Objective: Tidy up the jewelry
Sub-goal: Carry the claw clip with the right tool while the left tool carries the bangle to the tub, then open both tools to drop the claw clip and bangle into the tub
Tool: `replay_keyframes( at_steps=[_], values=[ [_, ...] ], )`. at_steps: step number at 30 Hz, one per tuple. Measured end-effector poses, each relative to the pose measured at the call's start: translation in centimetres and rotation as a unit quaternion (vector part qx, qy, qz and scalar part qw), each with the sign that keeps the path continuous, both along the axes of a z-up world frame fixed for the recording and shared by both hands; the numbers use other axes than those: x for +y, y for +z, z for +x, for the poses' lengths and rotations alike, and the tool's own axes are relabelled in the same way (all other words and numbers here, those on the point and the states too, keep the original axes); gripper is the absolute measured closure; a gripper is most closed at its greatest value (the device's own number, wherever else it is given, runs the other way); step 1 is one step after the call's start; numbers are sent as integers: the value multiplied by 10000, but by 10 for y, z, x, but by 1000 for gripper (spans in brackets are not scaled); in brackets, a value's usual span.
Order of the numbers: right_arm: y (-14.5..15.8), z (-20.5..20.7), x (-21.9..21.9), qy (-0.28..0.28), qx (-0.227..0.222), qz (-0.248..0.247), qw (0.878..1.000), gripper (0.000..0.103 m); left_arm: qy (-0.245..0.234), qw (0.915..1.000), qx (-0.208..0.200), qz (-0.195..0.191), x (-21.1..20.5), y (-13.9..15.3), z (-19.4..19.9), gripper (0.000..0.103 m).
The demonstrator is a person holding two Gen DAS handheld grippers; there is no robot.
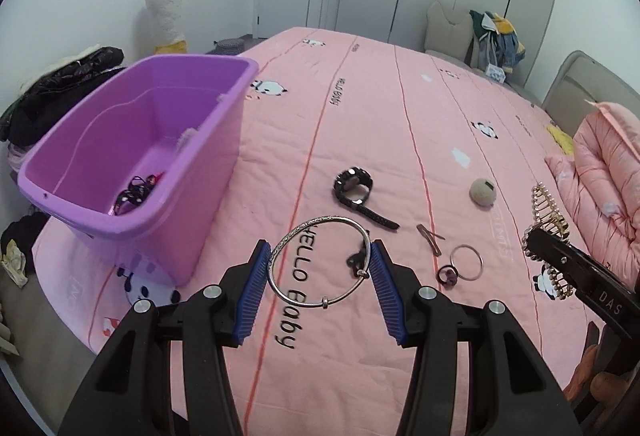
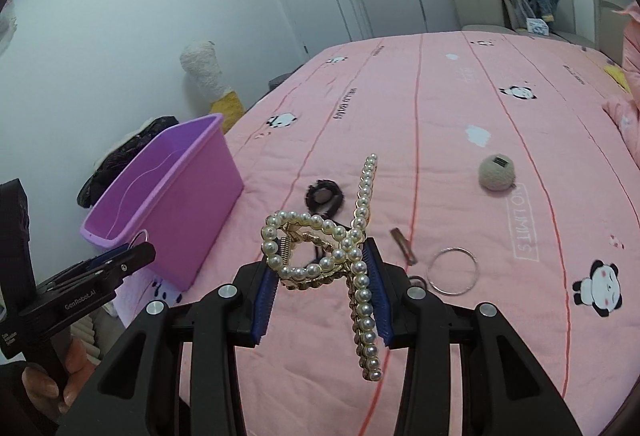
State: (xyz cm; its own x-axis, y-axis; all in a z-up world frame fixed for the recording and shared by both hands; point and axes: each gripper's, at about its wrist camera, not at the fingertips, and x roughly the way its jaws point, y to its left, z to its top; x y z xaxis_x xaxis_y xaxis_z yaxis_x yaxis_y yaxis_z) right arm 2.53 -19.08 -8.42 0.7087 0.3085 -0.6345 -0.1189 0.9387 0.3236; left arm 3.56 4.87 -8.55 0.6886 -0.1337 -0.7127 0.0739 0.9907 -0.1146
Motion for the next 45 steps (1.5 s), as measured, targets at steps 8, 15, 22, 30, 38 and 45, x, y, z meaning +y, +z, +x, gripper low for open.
replay_keyframes(
  at_steps=[8,15,22,30,38,45],
  values=[
    [45,59,105,921,-219,217,9953,63,346,9993,76,96,89,35,31,54],
    [70,109,213,1699,-239,329,9846,63,810,9964,192,159,172,49,68,54],
    [59,157,294,2066,194,304,9778,63,1129,9915,511,389,221,40,101,54],
    [30,198,339,2087,791,-120,9747,63,1248,9864,991,401,244,7,134,54],
    [0,224,347,2021,1348,-401,9692,63,1310,9812,1370,367,246,-15,144,53],
    [-2,230,342,1793,1468,-410,9719,43,1392,9786,1456,431,246,-17,149,19]
  ],
)
